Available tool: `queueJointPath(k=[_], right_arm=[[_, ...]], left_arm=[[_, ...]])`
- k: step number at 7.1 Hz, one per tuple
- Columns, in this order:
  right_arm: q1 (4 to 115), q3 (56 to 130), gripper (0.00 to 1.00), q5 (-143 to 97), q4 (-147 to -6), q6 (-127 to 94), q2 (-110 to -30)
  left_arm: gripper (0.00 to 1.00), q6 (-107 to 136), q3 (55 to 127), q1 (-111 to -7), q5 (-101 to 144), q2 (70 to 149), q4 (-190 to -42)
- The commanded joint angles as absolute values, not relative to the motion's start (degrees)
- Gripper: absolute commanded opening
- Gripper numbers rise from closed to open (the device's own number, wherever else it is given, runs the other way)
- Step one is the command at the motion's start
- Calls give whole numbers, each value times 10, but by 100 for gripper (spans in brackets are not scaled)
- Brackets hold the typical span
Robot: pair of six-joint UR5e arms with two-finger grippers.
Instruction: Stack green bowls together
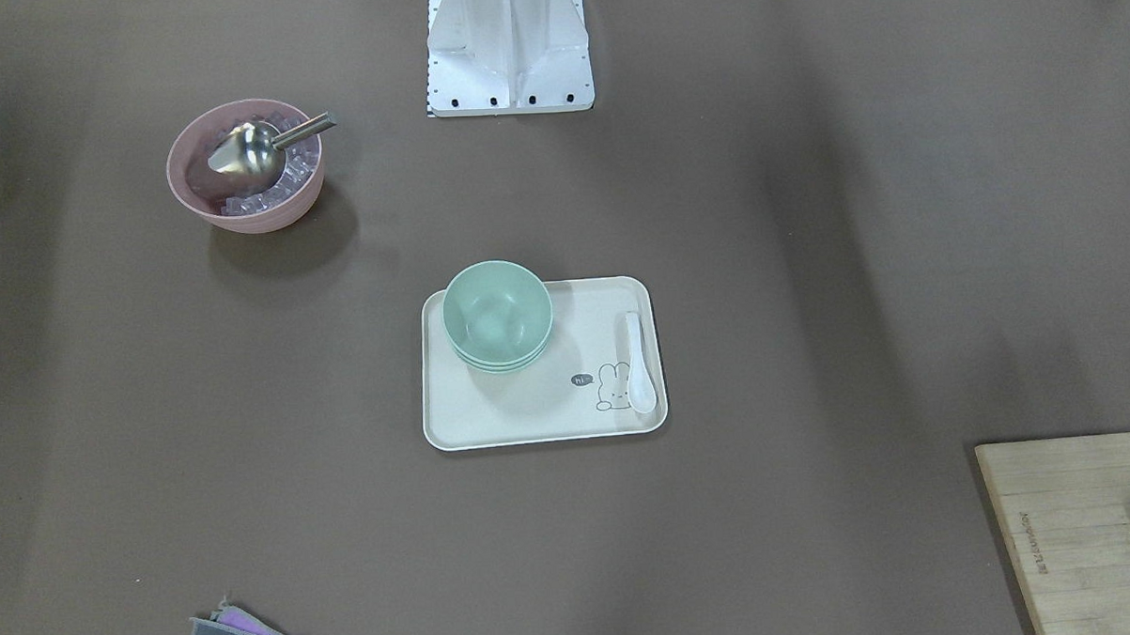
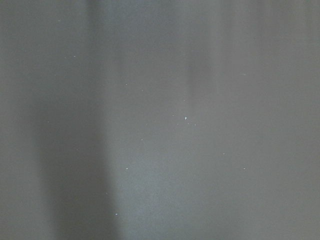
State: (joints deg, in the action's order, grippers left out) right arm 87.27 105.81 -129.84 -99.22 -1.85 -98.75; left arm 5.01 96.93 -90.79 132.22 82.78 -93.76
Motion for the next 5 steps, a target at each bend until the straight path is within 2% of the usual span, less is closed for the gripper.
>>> queueJointPath(k=[1,5], right_arm=[[871,1058,100,-1316,-991,-18,-988],[862,1058,100,-1317,-991,-18,-988]], left_arm=[[99,50,969,-908,1321,827,-937],[99,50,969,-908,1321,820,-937]])
